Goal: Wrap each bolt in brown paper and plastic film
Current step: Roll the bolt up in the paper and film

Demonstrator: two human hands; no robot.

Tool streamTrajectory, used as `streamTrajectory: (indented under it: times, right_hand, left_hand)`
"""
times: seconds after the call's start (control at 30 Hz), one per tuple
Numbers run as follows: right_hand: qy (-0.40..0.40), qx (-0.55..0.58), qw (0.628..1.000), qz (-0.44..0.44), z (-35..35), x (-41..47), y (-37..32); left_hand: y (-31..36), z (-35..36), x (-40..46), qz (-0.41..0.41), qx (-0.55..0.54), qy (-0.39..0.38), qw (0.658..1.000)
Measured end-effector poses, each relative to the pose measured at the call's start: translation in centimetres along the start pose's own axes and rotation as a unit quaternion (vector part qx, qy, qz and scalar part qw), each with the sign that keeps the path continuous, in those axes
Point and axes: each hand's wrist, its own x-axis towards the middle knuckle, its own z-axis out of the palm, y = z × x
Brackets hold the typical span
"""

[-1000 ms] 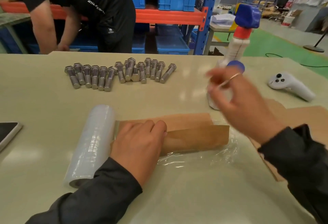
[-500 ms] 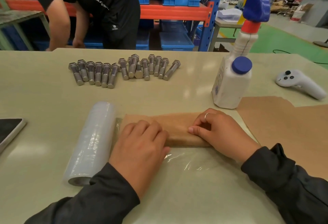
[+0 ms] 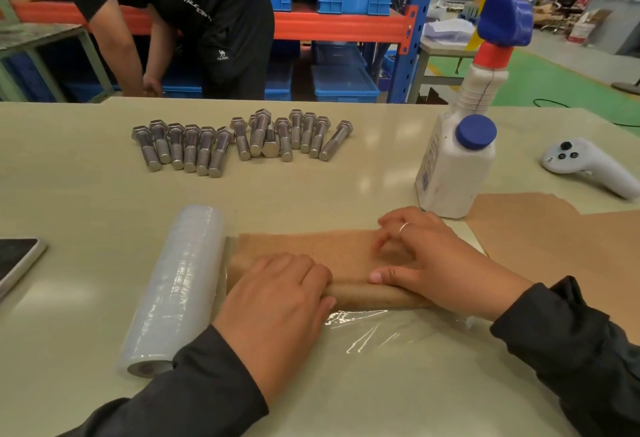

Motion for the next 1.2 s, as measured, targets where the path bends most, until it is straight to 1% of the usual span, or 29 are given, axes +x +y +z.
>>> streamTrajectory:
  times: [0.1, 0.2, 0.23, 0.37, 0.5, 0.57, 0.63, 0.7, 0.87, 0.93, 1.07, 1.13, 1.2]
  right_hand:
    - [0.039, -0.028, 0.999, 0.016, 0.5, 0.2, 0.7]
    - [0.038, -0.055, 0.997, 0.024, 1.0, 0.4, 1.0]
    - [0.050, -0.064, 0.996, 0.024, 1.1, 0.4, 1.1]
    - [0.173, -0.047, 0.984, -0.006, 0.6, 0.8, 0.9]
    - [0.235, -0.031, 0.970, -0.061, -0.4, 0.1, 0.7]
    - [0.224, -0.037, 0.968, -0.108, -1.2, -0.6, 0.7]
    - [0.161, -0.015, 0.978, -0.132, -1.7, -1.3, 0.5]
    - [0.103, 0.021, 0.986, -0.126, -1.6, -1.8, 0.1]
    - [0.038, 0.021, 0.994, -0.103, -1.0, -1.6, -0.2]
    - [0.043, 0.011, 0.991, -0.130, -1.1, -1.5, -0.3]
    - [0.096, 0.030, 0.978, -0.182, -1.6, -2.0, -0.1]
    - [0.113, 0.030, 0.973, -0.201, -2.2, -2.1, 0.2]
    - [0.116, 0.012, 0.969, -0.216, -2.7, -2.1, 0.4]
  left_hand:
    - [-0.1, 0.0, -0.2, 0.001, -0.008, 0.001, 1.000]
    - [0.2, 0.0, -0.4, -0.004, 0.011, 0.019, 1.000]
    - [0.2, 0.1, -0.4, -0.009, 0.018, 0.030, 0.999]
    - [0.1, 0.3, -0.6, -0.020, 0.018, 0.052, 0.998]
    - [-0.3, 0.6, -0.8, -0.003, 0.016, 0.030, 0.999]
    - [-0.5, 0.6, -0.7, 0.002, 0.017, 0.023, 1.000]
    - [-0.6, 0.6, -0.6, 0.012, 0.021, 0.029, 0.999]
    - [-0.7, 0.5, -0.6, 0.014, 0.014, 0.035, 0.999]
    - [-0.6, 0.4, -0.6, 0.009, 0.013, 0.029, 0.999]
    - [-0.5, 0.2, -0.6, 0.005, 0.017, 0.027, 0.999]
    - [-0.2, 0.0, -0.5, -0.063, -0.044, 0.043, 0.996]
    - [-0.1, -0.2, -0.5, -0.075, -0.059, 0.040, 0.995]
    - [-0.1, -0.4, -0.4, -0.068, -0.050, 0.034, 0.996]
